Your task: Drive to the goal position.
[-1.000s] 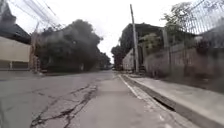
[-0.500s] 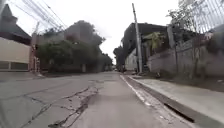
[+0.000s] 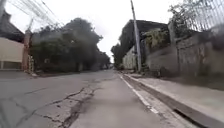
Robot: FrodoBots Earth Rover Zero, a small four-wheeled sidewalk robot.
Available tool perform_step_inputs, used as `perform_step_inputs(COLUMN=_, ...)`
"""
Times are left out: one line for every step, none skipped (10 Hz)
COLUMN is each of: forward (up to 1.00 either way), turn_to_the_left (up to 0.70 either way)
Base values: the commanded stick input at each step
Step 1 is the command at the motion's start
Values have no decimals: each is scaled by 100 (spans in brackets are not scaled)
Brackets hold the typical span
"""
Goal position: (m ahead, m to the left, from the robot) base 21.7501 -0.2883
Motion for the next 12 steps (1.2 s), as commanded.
perform_step_inputs(forward=70, turn_to_the_left=0)
perform_step_inputs(forward=70, turn_to_the_left=0)
perform_step_inputs(forward=70, turn_to_the_left=0)
perform_step_inputs(forward=70, turn_to_the_left=0)
perform_step_inputs(forward=70, turn_to_the_left=0)
perform_step_inputs(forward=70, turn_to_the_left=-2)
perform_step_inputs(forward=70, turn_to_the_left=-2)
perform_step_inputs(forward=70, turn_to_the_left=-2)
perform_step_inputs(forward=70, turn_to_the_left=-2)
perform_step_inputs(forward=70, turn_to_the_left=-1)
perform_step_inputs(forward=70, turn_to_the_left=0)
perform_step_inputs(forward=70, turn_to_the_left=0)
